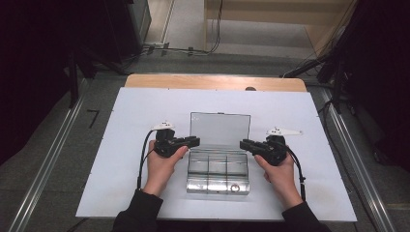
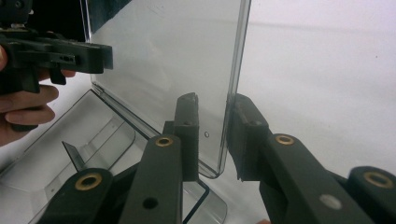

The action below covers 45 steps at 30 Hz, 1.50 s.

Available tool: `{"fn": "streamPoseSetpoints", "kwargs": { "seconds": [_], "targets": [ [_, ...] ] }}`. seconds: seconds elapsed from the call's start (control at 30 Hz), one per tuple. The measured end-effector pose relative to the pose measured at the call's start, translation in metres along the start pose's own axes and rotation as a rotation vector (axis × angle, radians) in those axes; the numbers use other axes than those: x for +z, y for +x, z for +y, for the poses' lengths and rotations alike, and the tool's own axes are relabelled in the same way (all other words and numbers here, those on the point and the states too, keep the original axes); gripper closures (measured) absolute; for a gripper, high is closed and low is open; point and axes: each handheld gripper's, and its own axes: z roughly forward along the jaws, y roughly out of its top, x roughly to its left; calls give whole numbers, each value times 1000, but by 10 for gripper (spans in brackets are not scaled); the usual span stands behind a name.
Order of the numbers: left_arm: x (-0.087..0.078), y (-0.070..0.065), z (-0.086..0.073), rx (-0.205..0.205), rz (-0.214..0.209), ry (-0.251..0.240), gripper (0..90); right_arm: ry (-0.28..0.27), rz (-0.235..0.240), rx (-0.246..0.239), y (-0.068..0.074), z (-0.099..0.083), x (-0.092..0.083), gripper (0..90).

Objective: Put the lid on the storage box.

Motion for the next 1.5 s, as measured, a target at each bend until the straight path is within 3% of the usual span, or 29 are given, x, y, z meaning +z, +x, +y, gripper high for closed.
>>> {"fn": "streamPoseSetpoints", "kwargs": {
  "seconds": [0.1,0.27,0.47,0.93,1.27,1.5],
  "targets": [
    [0,-1,1,10,3,-2,707,-5,-7,-29,2,-1,-1,732],
    [2,-8,5,67,25,4,629,-13,-18,-55,3,-2,-2,733],
    [-4,-13,10,104,27,-75,553,-23,-29,-92,6,-2,-3,736],
    [-12,-20,10,125,55,-88,676,-19,-25,-116,9,-1,-7,726],
    [-17,-22,9,152,29,-81,670,-14,-26,-130,14,6,-14,706],
    [-20,-25,6,166,20,-79,658,-54,-33,-144,21,16,-25,656]
  ]
}}
